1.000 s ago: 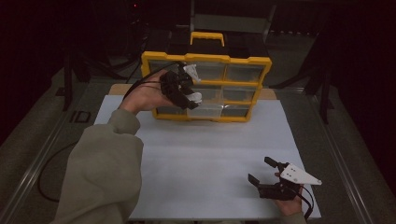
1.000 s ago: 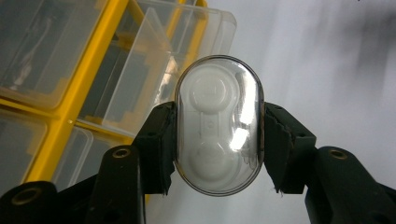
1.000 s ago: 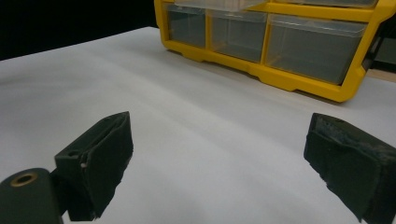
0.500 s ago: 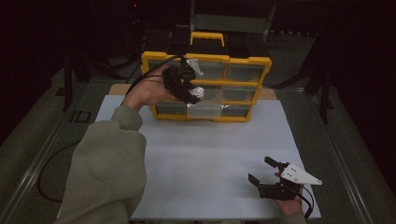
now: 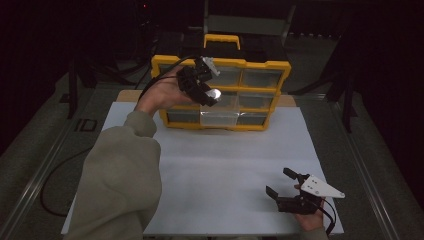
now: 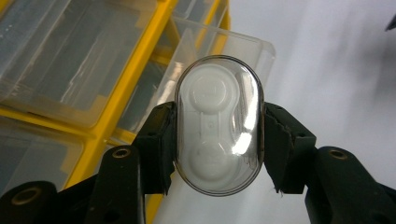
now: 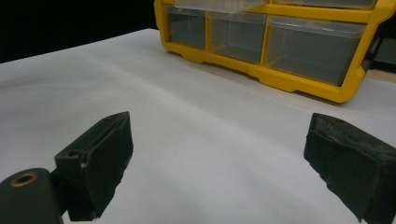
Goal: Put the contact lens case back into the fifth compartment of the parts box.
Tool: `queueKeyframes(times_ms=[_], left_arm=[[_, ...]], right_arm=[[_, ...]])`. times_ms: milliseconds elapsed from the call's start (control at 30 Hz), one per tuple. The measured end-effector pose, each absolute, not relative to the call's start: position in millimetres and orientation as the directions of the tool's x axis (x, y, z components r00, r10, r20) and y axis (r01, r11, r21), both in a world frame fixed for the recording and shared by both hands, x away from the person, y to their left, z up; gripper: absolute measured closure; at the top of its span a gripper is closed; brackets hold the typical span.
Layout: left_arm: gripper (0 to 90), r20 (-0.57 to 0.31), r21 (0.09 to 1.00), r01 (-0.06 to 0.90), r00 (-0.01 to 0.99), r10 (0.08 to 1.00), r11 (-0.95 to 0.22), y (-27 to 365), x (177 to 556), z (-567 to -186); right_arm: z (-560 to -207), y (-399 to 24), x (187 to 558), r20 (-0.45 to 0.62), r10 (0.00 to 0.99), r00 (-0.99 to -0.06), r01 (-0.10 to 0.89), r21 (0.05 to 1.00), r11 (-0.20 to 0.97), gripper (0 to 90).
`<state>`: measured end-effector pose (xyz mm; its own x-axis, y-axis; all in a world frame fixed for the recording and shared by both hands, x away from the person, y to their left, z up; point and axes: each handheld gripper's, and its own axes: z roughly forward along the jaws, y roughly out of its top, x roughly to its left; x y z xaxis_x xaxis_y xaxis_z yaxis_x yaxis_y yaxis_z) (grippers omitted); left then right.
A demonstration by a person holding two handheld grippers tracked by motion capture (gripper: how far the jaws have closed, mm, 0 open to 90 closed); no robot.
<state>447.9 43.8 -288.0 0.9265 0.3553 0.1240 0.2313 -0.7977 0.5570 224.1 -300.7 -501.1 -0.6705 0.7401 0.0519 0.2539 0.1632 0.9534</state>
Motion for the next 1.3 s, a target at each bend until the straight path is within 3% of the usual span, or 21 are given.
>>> queueKeyframes(times_ms=[1300], left_arm=[[48.4, 0.108, 0.525, 0.333, 0.886, 0.45, -0.783, 28.5, 464.6, -325.7]], right_arm=[[-500.0, -298.9, 224.7, 0.048, 0.736, -0.675, 0.244, 0.956, 0.161, 8.0]])
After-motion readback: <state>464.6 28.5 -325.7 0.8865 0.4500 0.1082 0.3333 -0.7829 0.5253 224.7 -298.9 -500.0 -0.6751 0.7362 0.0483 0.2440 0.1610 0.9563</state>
